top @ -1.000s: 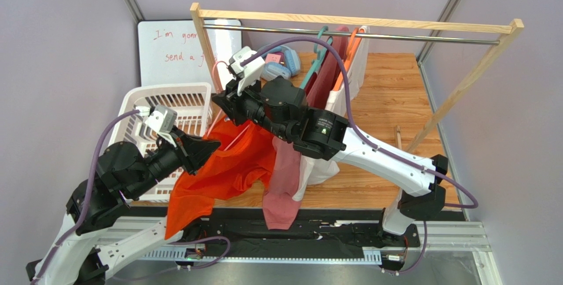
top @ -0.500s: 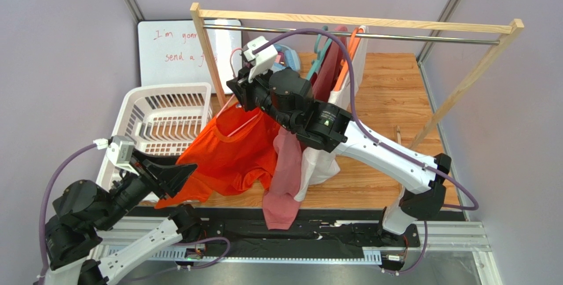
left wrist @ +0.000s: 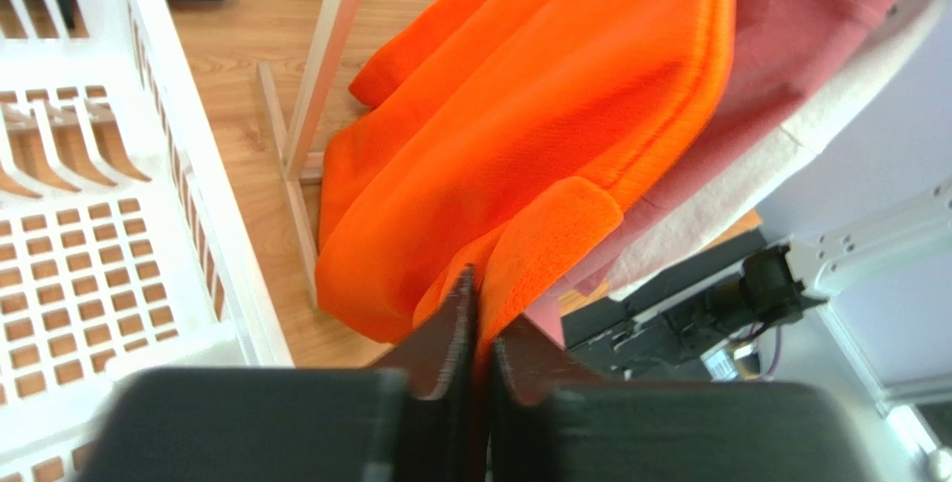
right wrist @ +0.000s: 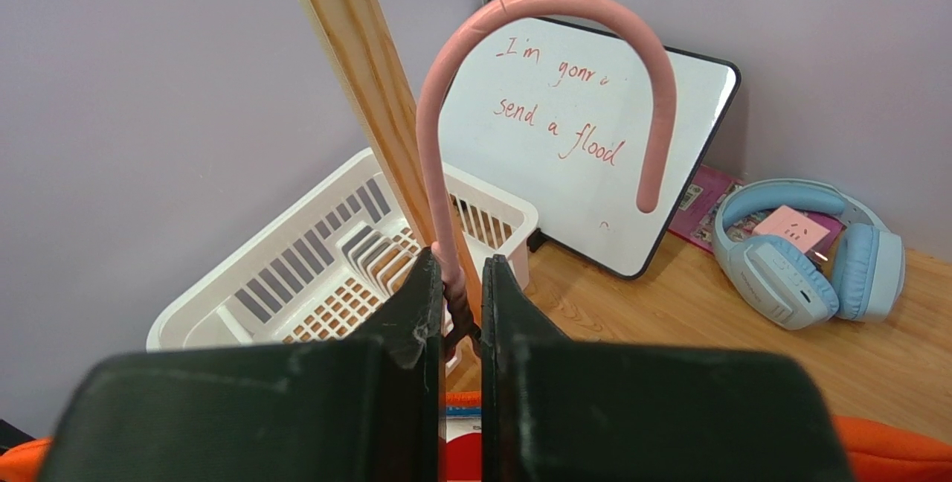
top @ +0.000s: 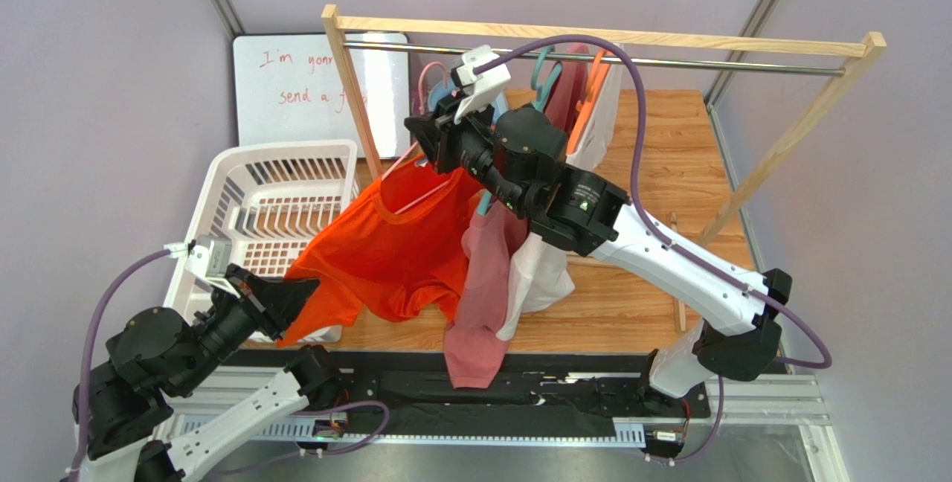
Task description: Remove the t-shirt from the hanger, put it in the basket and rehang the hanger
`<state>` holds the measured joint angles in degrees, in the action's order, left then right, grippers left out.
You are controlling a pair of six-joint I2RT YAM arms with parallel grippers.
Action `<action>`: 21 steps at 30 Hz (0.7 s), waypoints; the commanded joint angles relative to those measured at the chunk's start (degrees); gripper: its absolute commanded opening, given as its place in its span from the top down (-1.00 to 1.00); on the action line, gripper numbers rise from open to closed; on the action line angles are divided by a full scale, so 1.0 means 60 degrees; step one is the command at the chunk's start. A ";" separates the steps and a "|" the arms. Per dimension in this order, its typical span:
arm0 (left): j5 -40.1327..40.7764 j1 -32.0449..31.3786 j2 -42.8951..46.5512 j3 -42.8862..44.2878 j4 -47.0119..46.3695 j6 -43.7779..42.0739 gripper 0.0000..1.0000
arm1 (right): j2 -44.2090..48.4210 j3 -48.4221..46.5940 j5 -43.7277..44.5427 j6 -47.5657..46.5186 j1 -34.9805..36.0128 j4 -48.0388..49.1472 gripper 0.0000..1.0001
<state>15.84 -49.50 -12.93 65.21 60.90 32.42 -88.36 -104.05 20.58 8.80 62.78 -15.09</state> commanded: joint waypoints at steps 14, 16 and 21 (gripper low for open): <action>0.2941 -0.0027 0.2447 0.0600 0.0907 0.0895 1.00 | 0.1161 0.1242 0.1550 0.1609 -0.0766 0.1255 1.00; 0.3161 -0.0027 0.2506 0.0733 0.1099 0.0909 1.00 | 0.1322 0.1403 0.1857 0.1960 -0.0883 0.1300 1.00; 0.3454 -0.0027 0.2652 0.0982 0.1480 0.0880 1.00 | 0.1776 0.2077 0.1917 0.2473 -0.1103 0.1723 1.00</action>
<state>32.88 -49.58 -0.51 69.25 67.53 37.65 -81.84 -93.45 27.33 19.53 58.22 -10.76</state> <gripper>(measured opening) 0.003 0.049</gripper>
